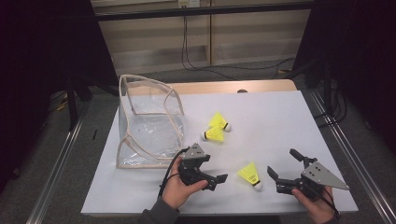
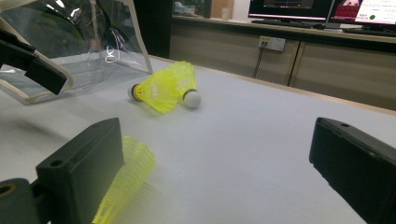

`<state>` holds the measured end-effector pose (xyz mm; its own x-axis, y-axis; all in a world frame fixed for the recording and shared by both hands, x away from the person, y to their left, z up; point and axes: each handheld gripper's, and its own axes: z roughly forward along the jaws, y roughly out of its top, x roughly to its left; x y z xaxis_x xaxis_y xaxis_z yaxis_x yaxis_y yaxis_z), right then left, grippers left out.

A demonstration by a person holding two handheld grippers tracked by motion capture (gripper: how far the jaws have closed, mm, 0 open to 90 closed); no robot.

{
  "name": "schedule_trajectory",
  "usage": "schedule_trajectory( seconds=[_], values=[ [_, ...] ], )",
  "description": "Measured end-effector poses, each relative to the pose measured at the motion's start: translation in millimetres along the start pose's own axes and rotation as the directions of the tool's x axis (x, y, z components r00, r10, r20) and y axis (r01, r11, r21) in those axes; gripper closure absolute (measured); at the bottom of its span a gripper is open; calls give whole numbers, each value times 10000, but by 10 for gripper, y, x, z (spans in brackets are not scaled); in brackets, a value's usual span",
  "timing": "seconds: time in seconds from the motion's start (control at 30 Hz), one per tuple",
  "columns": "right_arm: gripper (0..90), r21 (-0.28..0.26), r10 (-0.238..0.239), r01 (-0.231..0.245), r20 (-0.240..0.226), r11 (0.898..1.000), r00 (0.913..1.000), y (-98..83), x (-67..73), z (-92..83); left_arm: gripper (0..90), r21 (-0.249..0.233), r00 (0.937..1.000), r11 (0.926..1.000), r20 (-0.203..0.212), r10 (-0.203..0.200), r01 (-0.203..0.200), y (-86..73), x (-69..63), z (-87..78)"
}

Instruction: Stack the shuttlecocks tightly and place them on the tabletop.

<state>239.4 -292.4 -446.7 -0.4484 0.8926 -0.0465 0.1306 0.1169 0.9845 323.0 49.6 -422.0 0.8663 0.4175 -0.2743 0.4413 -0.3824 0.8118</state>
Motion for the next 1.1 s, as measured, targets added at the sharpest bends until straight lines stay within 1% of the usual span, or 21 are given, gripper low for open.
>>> schedule_trajectory(
  seconds=[0.17, 0.3, 0.37, 0.5, 0.8, 0.83, 0.93, 0.97, 1.0, 1.07, 1.1],
  values=[
    [23, 6, -2, 2, 5, 10000, 10000, 0, 4, -1, 46, -107, 10000, 9999, 24, 69, -69, -26, 12, -54],
    [23, 17, 0, 0, -4, 10000, 10000, 0, 4, 0, 46, -33, 9999, 9999, 82, 117, -116, -47, 16, -93],
    [23, 4, -21, 21, -6, 10000, 10000, 1, 5, 0, 46, -75, 9999, 9998, 61, 157, -156, -59, 22, -112],
    [23, -2, -25, 25, -6, 10000, 10000, 1, 4, 1, 42, -34, 9997, 9999, 202, 151, -150, -87, 31, -144],
    [23, 3, -24, 24, -19, 10000, 10000, 2, 7, 0, 42, -87, 9992, 9995, 229, 322, -320, -139, 54, -246],
    [23, 8, -24, 24, -21, 10000, 10000, 2, 6, 0, 42, -118, 9993, 9995, 235, 282, -279, -147, 58, -255],
    [23, 26, -42, 42, -23, 10000, 10000, 3, 9, 2, 42, -71, 9992, 9994, 183, 354, -353, -165, 78, -290],
    [23, 25, -48, 48, -24, 10000, 10000, 3, 8, 2, 42, -136, 9995, 9995, 167, 282, -280, -172, 82, -300],
    [23, 40, -59, 59, -12, 10000, 10000, 3, 6, 0, 43, -122, 9991, 9993, 243, 348, -345, -180, 97, -329],
    [23, 36, -53, 53, 3, 10000, 10000, 3, 6, 0, 42, -154, 9989, 9993, 293, 354, -349, -185, 100, -345],
    [23, 8, -47, 47, -14, 10000, 10000, 2, 5, 1, 43, -184, 9985, 9992, 401, 364, -357, -190, 104, -355]
  ],
)
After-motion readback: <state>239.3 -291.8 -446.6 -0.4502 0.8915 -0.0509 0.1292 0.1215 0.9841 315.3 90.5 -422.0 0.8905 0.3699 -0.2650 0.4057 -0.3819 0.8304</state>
